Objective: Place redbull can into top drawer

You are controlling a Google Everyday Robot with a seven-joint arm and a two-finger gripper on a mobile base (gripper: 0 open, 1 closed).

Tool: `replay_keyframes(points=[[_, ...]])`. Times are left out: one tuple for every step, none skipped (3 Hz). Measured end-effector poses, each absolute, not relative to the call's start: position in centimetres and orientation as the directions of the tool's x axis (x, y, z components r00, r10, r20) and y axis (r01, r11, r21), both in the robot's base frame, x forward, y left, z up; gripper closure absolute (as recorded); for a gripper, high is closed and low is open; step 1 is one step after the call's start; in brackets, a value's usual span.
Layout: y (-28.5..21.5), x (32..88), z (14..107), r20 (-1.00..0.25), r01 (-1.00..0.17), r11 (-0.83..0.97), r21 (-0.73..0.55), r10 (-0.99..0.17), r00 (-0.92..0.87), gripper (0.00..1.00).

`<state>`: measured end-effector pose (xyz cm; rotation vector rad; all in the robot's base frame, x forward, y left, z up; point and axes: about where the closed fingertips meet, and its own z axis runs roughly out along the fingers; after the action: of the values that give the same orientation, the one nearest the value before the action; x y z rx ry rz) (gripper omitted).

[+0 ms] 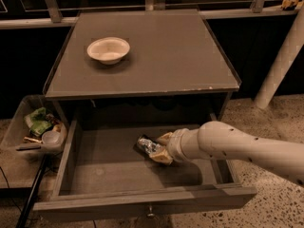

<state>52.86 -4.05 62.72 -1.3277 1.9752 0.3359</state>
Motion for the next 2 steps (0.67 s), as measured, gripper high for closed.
replay_keyframes(points=[[-4.05, 52.86, 62.72, -0.687, -0.884, 0.435, -0.172, -0.696, -0.209, 0.59], [-4.05, 52.86, 62.72, -0.687, -0.884, 0.435, -0.172, -0.696, -0.209, 0.36]])
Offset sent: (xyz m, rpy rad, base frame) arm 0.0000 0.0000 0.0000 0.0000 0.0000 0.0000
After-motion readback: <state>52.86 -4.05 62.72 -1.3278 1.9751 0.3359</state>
